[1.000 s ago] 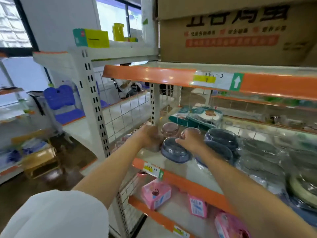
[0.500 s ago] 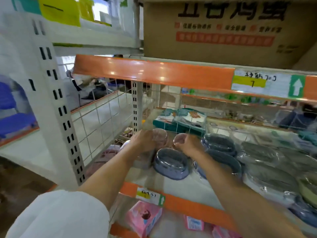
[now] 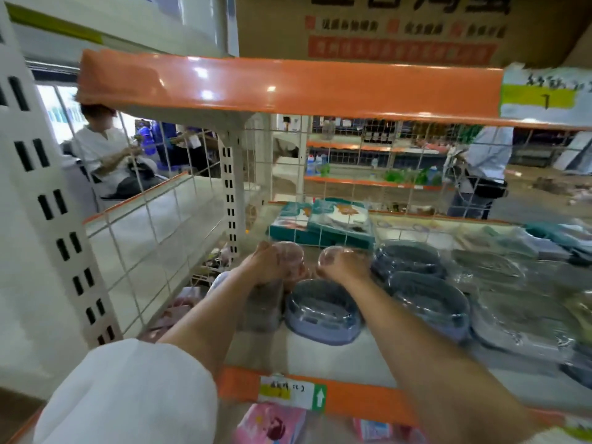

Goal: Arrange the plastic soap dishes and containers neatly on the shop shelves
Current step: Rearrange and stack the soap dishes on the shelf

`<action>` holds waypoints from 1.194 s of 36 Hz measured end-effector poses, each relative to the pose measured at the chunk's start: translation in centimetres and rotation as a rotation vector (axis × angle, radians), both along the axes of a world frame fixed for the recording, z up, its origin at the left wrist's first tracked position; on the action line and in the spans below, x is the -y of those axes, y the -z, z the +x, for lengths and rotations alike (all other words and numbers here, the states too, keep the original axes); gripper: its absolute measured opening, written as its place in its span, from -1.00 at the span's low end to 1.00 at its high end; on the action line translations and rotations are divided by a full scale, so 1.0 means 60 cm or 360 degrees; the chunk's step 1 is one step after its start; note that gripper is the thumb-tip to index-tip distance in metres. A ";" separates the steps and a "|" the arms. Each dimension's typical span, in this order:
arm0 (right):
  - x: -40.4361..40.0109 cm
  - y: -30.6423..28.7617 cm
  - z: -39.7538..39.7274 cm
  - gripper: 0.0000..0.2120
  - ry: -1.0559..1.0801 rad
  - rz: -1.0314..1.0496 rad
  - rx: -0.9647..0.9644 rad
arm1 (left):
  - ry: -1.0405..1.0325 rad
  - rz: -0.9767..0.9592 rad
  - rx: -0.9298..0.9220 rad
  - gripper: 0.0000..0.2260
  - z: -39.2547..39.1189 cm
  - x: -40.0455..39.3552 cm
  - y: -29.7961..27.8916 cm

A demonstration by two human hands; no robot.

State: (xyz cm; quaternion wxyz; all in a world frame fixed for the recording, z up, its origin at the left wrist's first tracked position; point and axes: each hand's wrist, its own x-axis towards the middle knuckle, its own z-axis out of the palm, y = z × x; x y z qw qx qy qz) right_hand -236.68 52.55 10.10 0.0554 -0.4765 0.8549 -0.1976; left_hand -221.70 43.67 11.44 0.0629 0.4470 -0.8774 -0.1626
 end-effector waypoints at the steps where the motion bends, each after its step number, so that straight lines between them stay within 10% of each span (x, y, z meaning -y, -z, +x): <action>1: 0.003 0.004 -0.004 -0.95 0.0016 -0.0020 0.0062 | 0.0026 -0.0010 -0.0004 -0.62 0.001 0.004 0.002; 9: -0.008 0.017 -0.006 -0.66 0.0125 -0.0047 0.0307 | 0.0186 -0.0029 0.0079 -0.36 0.008 0.005 0.004; 13: -0.003 0.019 0.001 -0.69 0.0211 -0.0145 0.0336 | 0.0099 -0.0117 0.0083 -0.56 0.002 -0.001 0.016; 21: -0.004 -0.016 0.012 0.03 0.0234 -0.0154 0.0405 | -0.0033 -0.0238 0.0040 -0.44 -0.009 -0.018 0.016; 43: 0.030 -0.018 0.040 -0.13 -0.0323 -0.0182 0.0839 | -0.0575 0.0903 -0.1181 -0.84 0.001 0.074 0.003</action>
